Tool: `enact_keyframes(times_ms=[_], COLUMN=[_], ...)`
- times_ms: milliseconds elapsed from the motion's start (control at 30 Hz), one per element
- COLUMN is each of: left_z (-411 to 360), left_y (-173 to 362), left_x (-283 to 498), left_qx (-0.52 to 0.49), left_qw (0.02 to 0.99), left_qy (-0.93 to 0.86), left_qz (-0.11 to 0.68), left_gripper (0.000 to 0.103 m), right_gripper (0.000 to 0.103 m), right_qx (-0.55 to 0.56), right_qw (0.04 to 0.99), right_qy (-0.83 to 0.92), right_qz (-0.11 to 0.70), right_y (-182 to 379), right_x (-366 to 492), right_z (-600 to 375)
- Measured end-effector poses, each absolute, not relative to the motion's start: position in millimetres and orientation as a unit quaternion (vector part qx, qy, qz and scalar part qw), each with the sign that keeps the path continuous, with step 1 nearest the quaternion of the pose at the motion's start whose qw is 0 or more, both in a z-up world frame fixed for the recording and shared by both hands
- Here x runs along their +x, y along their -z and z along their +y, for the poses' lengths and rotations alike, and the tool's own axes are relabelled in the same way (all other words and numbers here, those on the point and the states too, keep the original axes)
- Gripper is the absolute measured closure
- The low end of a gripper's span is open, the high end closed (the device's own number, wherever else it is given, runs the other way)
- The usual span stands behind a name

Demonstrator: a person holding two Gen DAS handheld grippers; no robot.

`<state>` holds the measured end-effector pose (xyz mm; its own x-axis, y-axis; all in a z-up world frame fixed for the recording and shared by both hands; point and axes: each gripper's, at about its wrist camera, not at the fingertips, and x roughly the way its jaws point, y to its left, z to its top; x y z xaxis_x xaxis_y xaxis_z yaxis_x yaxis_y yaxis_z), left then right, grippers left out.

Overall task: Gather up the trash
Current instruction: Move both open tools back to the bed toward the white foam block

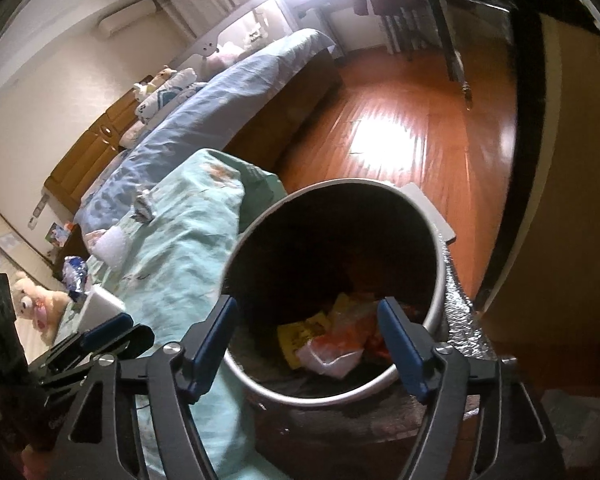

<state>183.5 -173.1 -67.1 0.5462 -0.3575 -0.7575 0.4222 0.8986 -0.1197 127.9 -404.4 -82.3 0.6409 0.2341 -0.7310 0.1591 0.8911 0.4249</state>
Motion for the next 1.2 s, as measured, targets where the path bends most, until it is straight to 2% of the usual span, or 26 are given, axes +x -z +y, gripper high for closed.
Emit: enact_keyframes(times_ms=[200, 967, 1033, 1100, 1200], left_z=[-138, -30, -27, -25, -25], left_y=[63, 59, 61, 63, 68], left_x=[172, 152, 154, 159, 167], left_qx=[0.004, -0.063, -0.064, -0.061, -0.052], left_qw=[0.888, 0.908, 0.906, 0.904, 0.903], left_qy=[0.201, 0.121, 0.125, 0.129, 0.129], left_qz=[0.414, 0.397, 0.4, 0.403, 0.406], left_gripper=[0.045, 0.045, 0.043, 0.036, 0.035], right_gripper=[0.025, 0.023, 0.023, 0.023, 0.023], right_qx=[0.229, 0.198, 0.196, 0.196, 0.196], right_qw=[0.876, 0.871, 0.871, 0.871, 0.871], right_qy=[-0.04, -0.116, -0.118, -0.119, -0.118], right_qz=[0.422, 0.434, 0.434, 0.434, 0.434], right_y=[78, 69, 68, 68, 68], right_x=[126, 133, 133, 135, 137], right_z=[-381, -290, -287, -285, -284])
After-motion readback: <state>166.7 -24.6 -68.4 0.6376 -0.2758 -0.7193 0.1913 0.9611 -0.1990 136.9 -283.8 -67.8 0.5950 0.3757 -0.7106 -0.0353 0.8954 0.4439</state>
